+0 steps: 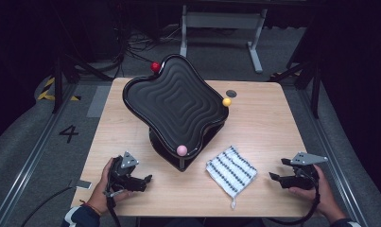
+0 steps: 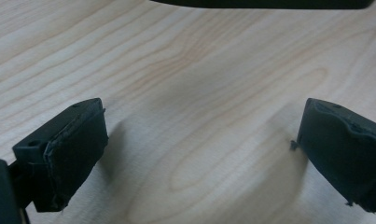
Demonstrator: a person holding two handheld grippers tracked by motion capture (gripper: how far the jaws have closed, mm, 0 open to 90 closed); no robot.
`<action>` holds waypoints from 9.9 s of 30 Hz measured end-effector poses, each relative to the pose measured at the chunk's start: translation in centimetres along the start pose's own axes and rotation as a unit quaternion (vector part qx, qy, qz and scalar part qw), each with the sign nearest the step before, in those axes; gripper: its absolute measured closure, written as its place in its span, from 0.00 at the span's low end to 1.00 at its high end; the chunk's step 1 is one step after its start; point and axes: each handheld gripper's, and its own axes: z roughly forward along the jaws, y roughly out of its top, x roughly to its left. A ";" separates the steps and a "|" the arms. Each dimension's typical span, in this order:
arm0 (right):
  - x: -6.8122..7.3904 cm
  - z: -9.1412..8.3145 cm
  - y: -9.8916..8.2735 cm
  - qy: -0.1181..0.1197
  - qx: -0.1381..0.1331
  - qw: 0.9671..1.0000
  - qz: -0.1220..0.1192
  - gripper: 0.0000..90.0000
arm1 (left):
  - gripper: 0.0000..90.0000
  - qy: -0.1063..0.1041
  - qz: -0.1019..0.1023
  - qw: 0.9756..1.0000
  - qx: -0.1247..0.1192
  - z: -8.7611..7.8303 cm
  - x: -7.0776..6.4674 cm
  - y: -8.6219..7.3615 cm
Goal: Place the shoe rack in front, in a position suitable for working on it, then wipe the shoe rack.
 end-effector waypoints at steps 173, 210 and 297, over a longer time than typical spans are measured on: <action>7.2 15.2 12.0 -0.076 -0.060 0.986 -0.137 0.89 | 0.82 -0.117 0.091 0.982 -0.118 1.5 -7.1 4.9; 16.1 14.5 12.6 0.064 -0.041 0.965 -0.253 0.88 | 0.81 -0.116 0.094 0.983 -0.108 1.8 -7.2 4.7; 17.4 14.6 12.3 0.098 -0.039 0.958 -0.268 0.88 | 0.81 -0.114 0.092 0.985 -0.097 2.1 -7.0 4.5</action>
